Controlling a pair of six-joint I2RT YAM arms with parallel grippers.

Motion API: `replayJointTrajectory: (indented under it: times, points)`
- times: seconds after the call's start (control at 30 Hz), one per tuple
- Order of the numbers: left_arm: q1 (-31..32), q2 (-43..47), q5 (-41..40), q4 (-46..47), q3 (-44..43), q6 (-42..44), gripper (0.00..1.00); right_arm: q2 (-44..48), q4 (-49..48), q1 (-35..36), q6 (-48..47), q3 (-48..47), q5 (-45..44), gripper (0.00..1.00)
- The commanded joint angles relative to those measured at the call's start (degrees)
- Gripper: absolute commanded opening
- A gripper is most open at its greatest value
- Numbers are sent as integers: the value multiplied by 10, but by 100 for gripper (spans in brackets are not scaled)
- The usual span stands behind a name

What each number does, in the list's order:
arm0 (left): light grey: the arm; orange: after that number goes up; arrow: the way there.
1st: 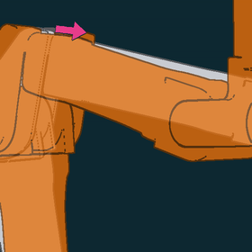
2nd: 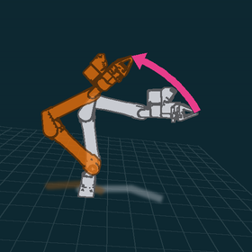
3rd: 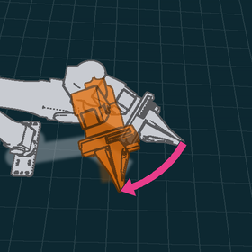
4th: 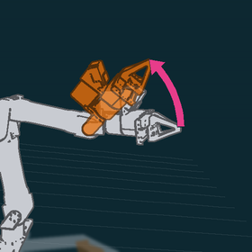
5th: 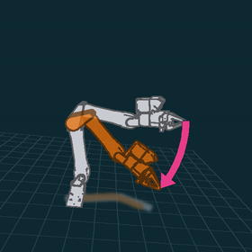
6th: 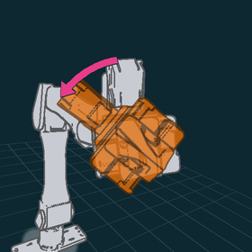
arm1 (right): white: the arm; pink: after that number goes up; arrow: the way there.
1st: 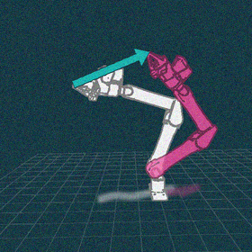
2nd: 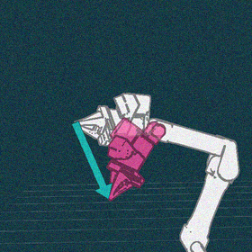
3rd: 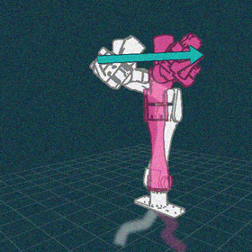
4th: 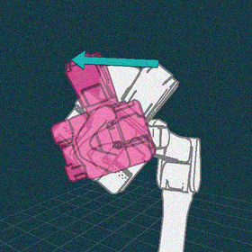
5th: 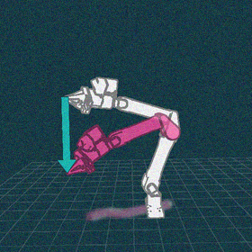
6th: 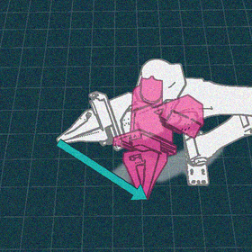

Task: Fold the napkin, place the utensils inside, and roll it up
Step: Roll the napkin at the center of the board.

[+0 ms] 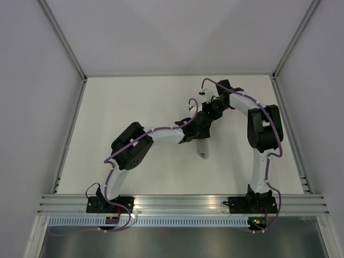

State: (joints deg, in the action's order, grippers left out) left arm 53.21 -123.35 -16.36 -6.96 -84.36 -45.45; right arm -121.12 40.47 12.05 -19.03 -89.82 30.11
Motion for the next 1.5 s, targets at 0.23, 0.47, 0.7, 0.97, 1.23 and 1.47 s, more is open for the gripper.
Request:
replayJointTrajectory:
  times: [0.23,0.47,0.7,0.97,1.23,1.47]
  points:
    - [-11,5,16,-126,61,28,65,-8,-43,-4,0,0,-40,60]
    - [-13,45,17,-120,70,54,65,2,-37,-4,-6,-1,-37,60]
    - [-15,69,34,-115,67,72,65,5,-32,-4,-5,-7,-35,61]
    - [-14,74,84,-91,63,86,63,2,-30,-3,-3,-11,-34,61]
    - [-4,75,131,-38,91,34,60,-10,-21,-4,1,-36,-29,61]
    - [-3,88,131,-21,105,19,60,-18,-16,-3,3,-49,-29,61]
